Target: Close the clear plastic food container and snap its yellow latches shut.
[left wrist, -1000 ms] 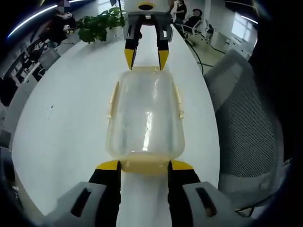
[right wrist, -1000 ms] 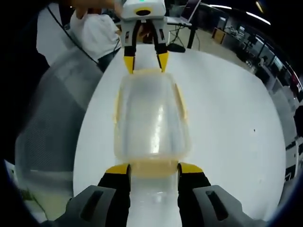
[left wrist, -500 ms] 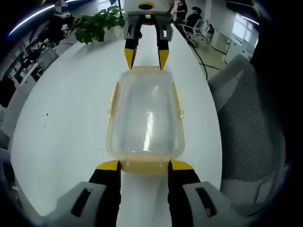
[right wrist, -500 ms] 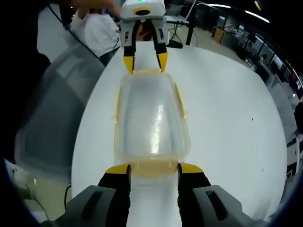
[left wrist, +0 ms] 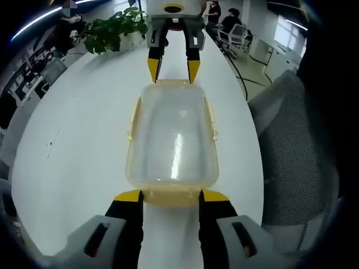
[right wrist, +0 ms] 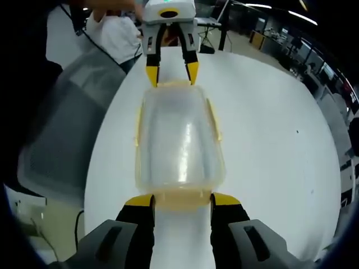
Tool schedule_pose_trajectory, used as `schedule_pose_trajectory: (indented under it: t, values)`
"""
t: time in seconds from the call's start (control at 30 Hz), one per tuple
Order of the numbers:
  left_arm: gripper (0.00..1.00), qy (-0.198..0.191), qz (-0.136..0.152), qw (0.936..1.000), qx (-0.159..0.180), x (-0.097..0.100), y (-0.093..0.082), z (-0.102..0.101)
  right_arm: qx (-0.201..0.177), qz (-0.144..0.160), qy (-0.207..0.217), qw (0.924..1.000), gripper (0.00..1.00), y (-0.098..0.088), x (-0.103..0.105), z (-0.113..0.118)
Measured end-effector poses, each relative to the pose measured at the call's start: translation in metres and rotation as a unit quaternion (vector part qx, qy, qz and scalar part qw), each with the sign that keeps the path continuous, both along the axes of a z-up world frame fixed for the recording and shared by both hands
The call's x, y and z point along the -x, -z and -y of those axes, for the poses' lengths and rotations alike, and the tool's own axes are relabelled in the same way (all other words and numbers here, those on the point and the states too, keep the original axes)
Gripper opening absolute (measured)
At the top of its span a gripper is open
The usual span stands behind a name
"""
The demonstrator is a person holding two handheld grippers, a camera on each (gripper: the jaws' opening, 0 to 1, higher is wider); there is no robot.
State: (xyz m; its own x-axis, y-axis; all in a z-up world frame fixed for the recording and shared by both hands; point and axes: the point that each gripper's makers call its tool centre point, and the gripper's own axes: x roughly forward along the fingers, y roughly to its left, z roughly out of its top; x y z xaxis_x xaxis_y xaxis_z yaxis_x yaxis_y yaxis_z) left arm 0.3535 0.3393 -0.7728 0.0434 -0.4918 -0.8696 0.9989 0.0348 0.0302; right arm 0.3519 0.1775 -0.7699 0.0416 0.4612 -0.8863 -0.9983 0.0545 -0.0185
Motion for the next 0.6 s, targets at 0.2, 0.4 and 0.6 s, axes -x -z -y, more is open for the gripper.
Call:
schedule_pose_trajectory:
  t: [0.2, 0.4, 0.6]
  values:
    - [0.37, 0.005, 0.005, 1.0000, -0.002, -0.0037, 0.0008, 0.0011, 0.006, -0.002, -0.001, 1.0000, 0.38, 0.0031, -0.0024, 0.0008]
    - [0.37, 0.004, 0.005, 1.0000, 0.000, -0.0036, 0.0012, 0.0026, 0.007, 0.003, -0.002, 1.0000, 0.38, 0.0041, -0.0029, 0.0026]
    - [0.37, 0.009, 0.001, 0.9999, -0.006, -0.0016, 0.0025, 0.0038, 0.003, 0.000, -0.001, 1.0000, 0.38, 0.0041, -0.0008, 0.0031]
